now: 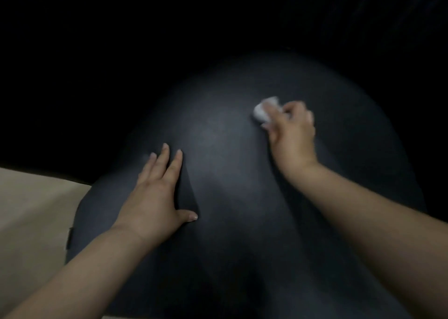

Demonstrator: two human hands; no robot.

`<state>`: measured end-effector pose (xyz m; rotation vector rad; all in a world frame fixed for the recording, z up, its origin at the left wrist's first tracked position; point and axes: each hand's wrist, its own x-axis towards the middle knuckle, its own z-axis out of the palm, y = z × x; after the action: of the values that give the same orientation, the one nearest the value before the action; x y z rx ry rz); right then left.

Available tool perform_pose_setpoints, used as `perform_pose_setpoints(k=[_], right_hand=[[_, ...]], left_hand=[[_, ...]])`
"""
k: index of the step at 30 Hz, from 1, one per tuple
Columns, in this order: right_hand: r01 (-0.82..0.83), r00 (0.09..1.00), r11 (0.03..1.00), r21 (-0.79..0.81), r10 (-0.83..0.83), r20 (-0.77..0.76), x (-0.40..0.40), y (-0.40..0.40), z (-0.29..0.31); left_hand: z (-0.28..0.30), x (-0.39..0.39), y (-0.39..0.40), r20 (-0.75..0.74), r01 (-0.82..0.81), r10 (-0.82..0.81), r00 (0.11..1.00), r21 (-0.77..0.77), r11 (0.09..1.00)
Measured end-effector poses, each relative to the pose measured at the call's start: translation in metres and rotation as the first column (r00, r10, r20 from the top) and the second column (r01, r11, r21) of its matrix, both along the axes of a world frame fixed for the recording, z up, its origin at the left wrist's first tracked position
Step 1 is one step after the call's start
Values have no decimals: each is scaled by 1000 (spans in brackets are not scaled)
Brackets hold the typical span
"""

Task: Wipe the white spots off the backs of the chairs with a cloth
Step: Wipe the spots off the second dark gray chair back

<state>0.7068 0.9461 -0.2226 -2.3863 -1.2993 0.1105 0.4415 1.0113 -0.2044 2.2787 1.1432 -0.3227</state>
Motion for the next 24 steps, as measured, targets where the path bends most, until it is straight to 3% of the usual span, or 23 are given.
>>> perform_pose_setpoints(k=[2,3,5,8,10,12,15,24], right_hand=[[242,968,970,-8,-242,-64,4,17,-2],[280,957,960,-15,-280,-74,-7,23,-2],[141,987,990,-5,-141,-74,-44,26,-3],[-227,969,974,21,228,-96,-81,14,1],[-272,960,962,17,272,-67,-58,10,3],[-79,996,997,15,80,-27,-18,11,1],[198,978,980,27,-196,-77,36,13,-3],[226,957,965,132,-195,-214,97,58,-5]], left_hand=[[1,1,-1,1,-22,22,1000,-3,1000],[1,2,-2,-1,-32,32,999,-9,999],[3,4,-4,-3,-52,52,999,-14,999],[4,4,-2,-9,-66,65,998,-22,998],[4,7,1,-11,-49,49,999,-7,999],[5,17,9,-5,-18,18,1000,22,1000],[5,43,26,-12,15,-14,1000,24,1000],[1,69,33,-127,35,-35,991,-2,999]])
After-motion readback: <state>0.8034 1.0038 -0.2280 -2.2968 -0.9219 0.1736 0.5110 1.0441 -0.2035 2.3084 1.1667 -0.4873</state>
